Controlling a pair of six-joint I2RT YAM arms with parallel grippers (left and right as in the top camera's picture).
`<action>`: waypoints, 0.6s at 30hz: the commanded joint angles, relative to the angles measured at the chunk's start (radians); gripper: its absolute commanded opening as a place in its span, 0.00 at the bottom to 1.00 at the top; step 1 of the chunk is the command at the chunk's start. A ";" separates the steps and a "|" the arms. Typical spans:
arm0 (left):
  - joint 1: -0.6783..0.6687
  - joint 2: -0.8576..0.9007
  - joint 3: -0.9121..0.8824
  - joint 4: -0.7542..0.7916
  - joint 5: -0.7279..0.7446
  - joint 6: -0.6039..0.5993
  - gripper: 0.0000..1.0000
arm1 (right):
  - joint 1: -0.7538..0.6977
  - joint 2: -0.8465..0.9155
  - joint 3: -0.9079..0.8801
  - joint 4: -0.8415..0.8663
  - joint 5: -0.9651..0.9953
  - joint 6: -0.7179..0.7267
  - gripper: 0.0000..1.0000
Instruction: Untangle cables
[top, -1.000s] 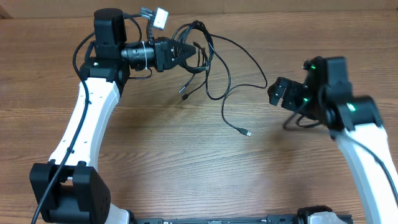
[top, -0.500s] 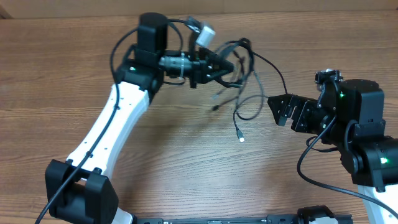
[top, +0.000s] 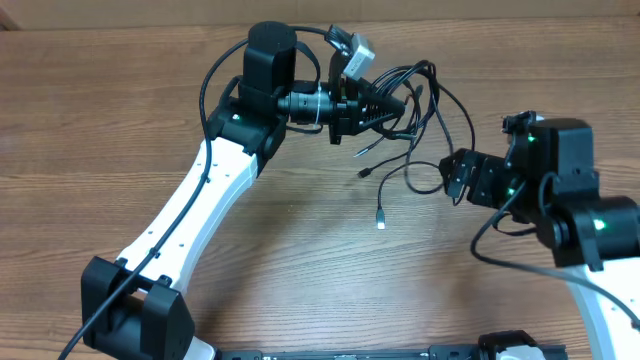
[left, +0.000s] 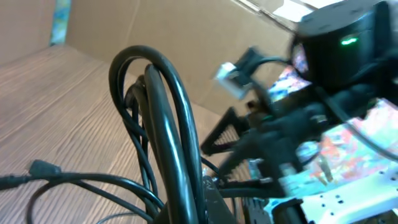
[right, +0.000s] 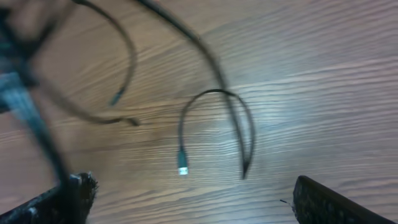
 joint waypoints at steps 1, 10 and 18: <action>-0.006 -0.068 0.015 0.031 0.080 -0.041 0.04 | -0.001 0.059 0.008 0.002 0.141 -0.003 1.00; 0.043 -0.154 0.015 0.029 0.096 -0.037 0.04 | -0.001 0.173 0.008 -0.048 0.323 0.081 1.00; 0.141 -0.197 0.015 0.029 0.078 -0.060 0.05 | -0.002 0.176 0.007 -0.066 0.403 0.106 1.00</action>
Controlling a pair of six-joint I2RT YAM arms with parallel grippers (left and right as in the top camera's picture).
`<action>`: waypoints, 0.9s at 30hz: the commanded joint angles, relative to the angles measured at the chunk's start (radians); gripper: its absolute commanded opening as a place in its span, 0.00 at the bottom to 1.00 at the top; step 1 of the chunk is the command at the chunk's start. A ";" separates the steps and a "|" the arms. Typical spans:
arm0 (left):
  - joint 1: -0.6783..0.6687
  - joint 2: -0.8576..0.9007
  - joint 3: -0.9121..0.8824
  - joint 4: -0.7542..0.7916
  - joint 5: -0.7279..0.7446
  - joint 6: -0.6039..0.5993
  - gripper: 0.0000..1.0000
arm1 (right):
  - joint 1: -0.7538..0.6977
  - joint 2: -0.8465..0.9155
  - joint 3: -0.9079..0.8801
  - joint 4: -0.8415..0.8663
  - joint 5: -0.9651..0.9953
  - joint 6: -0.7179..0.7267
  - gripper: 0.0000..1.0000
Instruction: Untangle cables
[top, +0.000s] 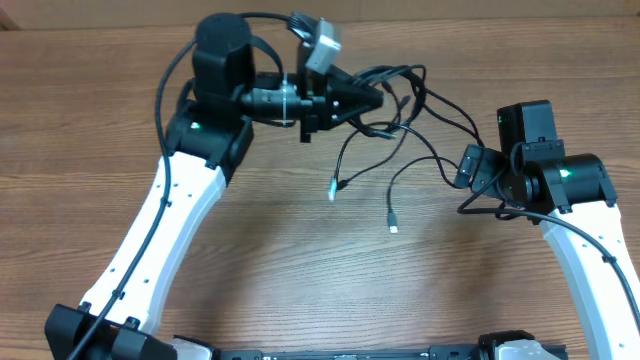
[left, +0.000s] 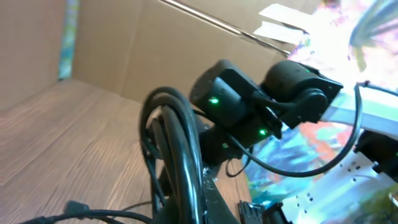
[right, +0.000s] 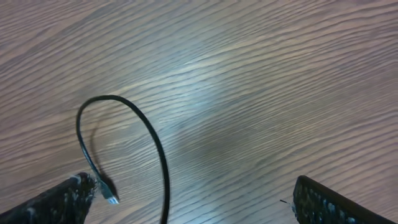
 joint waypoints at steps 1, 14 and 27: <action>0.048 -0.071 0.015 0.012 -0.009 -0.016 0.04 | -0.003 -0.002 0.007 -0.006 0.086 0.023 1.00; 0.120 -0.092 0.015 0.014 -0.063 0.015 0.04 | -0.003 -0.002 0.007 -0.005 0.184 0.023 1.00; 0.225 -0.092 0.015 0.016 -0.030 0.031 0.04 | -0.050 -0.002 0.007 0.000 0.194 0.045 1.00</action>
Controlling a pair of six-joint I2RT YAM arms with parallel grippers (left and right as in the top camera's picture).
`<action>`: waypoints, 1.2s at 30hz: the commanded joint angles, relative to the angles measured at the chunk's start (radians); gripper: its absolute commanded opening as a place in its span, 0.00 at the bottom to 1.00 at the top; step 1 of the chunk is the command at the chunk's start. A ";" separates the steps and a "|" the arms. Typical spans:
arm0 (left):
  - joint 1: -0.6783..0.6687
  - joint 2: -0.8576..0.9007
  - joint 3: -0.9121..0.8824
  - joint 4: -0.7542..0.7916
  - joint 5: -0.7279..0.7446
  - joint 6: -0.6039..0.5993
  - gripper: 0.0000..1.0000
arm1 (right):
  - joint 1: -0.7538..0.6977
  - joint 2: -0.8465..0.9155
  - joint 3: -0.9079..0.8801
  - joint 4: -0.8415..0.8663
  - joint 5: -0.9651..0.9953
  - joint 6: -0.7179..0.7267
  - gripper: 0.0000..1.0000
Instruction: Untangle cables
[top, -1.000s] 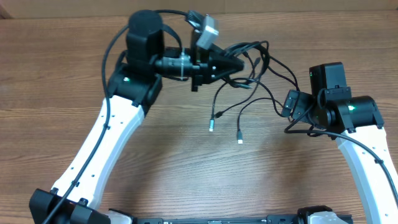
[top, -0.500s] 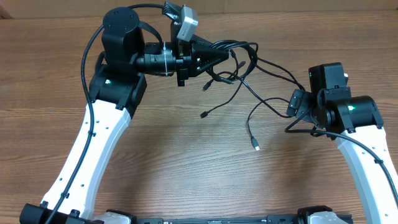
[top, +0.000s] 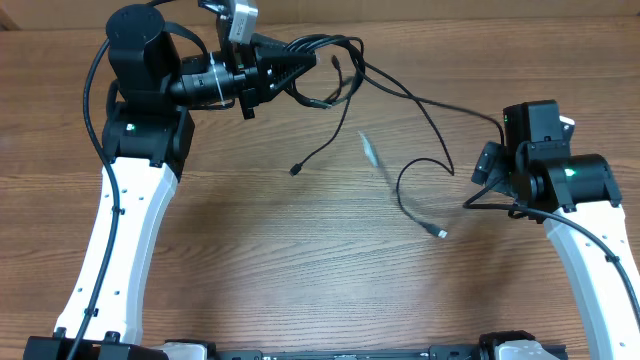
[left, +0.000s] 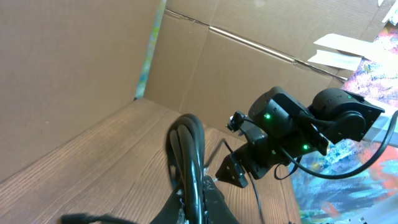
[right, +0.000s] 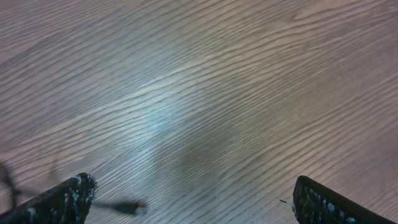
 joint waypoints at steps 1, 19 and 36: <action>0.013 -0.036 0.015 0.011 -0.002 0.032 0.04 | -0.025 -0.002 0.007 0.000 0.039 0.018 1.00; 0.016 -0.035 0.015 -0.147 0.134 0.202 0.04 | -0.066 -0.034 0.008 0.087 -0.603 -0.426 1.00; -0.150 -0.033 0.015 -0.364 0.213 0.526 0.04 | -0.067 -0.215 0.008 0.182 -1.044 -0.621 0.96</action>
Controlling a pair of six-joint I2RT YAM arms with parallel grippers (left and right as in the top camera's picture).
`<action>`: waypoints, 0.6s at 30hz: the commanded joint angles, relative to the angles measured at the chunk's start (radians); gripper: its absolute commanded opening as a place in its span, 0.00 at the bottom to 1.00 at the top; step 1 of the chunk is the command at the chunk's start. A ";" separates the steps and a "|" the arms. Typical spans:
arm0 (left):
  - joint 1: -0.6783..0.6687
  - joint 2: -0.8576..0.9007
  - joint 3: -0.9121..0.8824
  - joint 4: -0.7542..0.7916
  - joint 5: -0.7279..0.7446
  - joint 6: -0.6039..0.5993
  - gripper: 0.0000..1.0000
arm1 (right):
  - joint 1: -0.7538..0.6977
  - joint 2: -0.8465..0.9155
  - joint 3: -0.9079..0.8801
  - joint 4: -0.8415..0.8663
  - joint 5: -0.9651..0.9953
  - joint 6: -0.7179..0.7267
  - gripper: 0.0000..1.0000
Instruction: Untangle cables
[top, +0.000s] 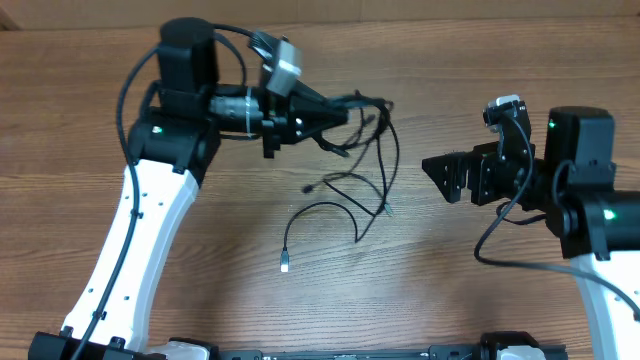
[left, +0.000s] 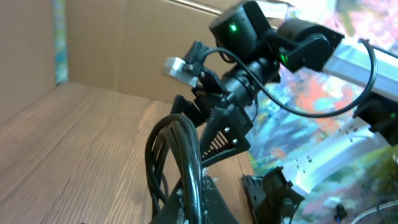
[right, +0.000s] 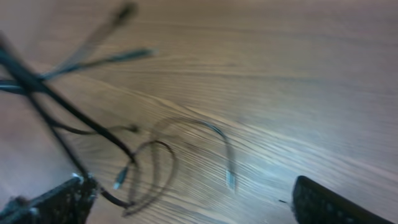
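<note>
A bundle of black cables (top: 366, 108) hangs from my left gripper (top: 338, 113), which is shut on it above the table's back middle. Loose ends trail down to the wood: a loop (top: 338, 208) and a plug end (top: 285, 265). The left wrist view shows the cable loop (left: 181, 146) pinched between the fingers (left: 214, 202). My right gripper (top: 433, 177) stands open to the right of the cables, apart from them. Its fingers (right: 67, 194) frame blurred cables (right: 74, 130) with nothing between them.
The wooden table (top: 200, 290) carries nothing else. Cardboard walls (left: 112, 43) stand behind it. My right arm (left: 255, 37) faces the left wrist camera.
My left gripper has moved right and nearer with the bundle, and the trailing ends now lie below it. My right gripper has turned to face the cables, still open.
The left gripper held the bundle at the back middle, close to the open right gripper. It then stood further left, then at the far back left with cables strung out. Now it is back near the middle, ends resting on the table.
</note>
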 joint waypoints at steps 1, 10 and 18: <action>-0.033 -0.030 0.014 -0.016 0.038 0.113 0.04 | 0.000 -0.047 0.008 0.012 -0.163 -0.124 0.94; -0.146 -0.028 0.014 -0.017 0.007 0.129 0.04 | 0.000 -0.062 0.008 0.044 -0.327 -0.246 0.95; -0.232 -0.026 0.013 -0.016 -0.020 0.135 0.04 | 0.000 -0.062 0.008 0.115 -0.391 -0.269 0.85</action>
